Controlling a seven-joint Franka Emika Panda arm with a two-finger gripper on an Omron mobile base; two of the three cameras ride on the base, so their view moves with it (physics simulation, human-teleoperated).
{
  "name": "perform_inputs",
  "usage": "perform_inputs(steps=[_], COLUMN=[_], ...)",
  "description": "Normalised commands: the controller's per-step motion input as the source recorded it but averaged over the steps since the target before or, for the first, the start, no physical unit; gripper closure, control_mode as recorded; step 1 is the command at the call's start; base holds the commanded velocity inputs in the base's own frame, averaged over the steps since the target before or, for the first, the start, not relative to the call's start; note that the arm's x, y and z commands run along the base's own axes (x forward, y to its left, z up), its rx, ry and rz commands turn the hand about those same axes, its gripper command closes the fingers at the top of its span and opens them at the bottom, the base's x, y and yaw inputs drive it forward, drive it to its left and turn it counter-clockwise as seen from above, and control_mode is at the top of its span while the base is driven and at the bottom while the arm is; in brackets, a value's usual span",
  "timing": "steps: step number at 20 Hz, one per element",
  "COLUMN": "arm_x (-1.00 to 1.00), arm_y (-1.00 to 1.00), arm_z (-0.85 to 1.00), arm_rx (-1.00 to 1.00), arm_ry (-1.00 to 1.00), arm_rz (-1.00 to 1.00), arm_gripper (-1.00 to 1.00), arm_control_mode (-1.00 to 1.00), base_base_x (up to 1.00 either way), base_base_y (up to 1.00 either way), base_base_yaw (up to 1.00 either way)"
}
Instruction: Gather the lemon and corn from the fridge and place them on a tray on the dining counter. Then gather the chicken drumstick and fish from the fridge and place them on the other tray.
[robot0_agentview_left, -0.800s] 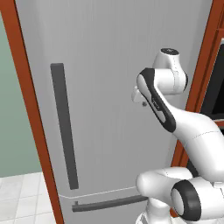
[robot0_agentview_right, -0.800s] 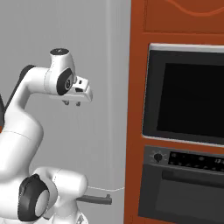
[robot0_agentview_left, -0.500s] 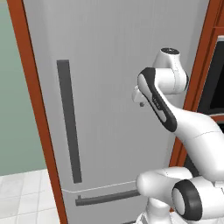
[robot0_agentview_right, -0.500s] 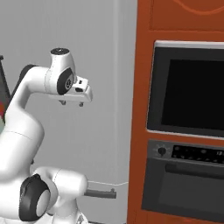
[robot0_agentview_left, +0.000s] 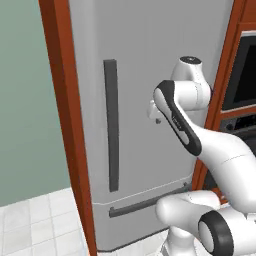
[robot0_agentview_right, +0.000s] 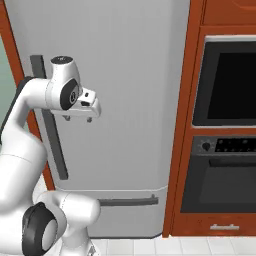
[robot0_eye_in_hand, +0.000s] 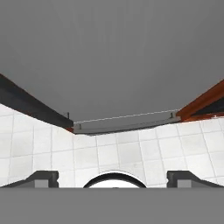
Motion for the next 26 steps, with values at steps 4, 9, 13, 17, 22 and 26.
perform_inputs(steps=[4,9,13,17,22,26], arm_x=[0.0,0.0,0.0,0.0,0.0,0.0], arm_y=[0.0,0.0,0.0,0.0,0.0,0.0], arm_z=[0.0,0.0,0.0,0.0,0.0,0.0], arm_rx=[0.0,0.0,0.0,0.0,0.0,0.0], arm_ry=[0.0,0.0,0.0,0.0,0.0,0.0], arm_rz=[0.0,0.0,0.0,0.0,0.0,0.0], arm_gripper=[-1.0,-1.0,-1.0,-1.0,-1.0,-1.0], arm_control_mode=[1.0,1.0,1.0,1.0,1.0,1.0], base_base_x=[-0.09,0.0,0.0,0.0,0.05,0.17], base_base_y=[0.72,0.73,0.68,0.75,0.62,0.6], base_base_yaw=[-0.44,-0.46,-0.46,-0.44,-0.39,-0.35])
